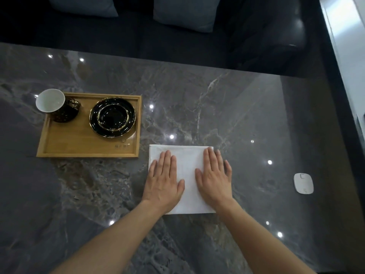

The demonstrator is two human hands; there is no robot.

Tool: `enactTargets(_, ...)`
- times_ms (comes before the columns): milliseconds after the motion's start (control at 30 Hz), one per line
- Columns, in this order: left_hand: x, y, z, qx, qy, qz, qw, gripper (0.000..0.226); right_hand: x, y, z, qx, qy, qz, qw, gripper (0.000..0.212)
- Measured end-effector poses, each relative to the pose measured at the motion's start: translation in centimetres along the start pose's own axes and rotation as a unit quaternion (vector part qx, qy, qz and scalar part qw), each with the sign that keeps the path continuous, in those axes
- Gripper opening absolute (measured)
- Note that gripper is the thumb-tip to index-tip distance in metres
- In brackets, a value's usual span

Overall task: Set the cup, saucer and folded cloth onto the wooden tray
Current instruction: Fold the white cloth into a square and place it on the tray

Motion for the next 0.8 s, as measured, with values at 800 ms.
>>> enactTargets(800,-3.5,-5.7,12.4,-0.181,0.159,-0.096,0.966,0.032,6.1,-9.1,8.6,-0.147,0.01,0.215,0.965,0.011)
Point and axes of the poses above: each hand's wrist, its own z-axis towards the middle knuckle, its own y-axis out of the palm, x = y × z, the point moved 9 cm from there along z, towards the middle knuckle, and after that the axes turned 6 degrees about z, right-handed, at the moved point
